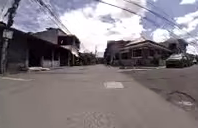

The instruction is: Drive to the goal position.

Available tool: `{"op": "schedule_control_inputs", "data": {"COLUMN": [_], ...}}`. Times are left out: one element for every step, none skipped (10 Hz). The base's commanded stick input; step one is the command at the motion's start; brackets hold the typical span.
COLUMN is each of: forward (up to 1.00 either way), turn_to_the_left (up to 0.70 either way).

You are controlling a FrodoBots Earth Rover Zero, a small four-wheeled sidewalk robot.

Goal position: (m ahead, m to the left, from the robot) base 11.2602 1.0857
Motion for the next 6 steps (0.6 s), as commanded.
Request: {"op": "schedule_control_inputs", "data": {"forward": [1.0,1.0,1.0,1.0,1.0,1.0], "turn_to_the_left": [0.0,0.0,0.0,0.0,0.0,0.0]}}
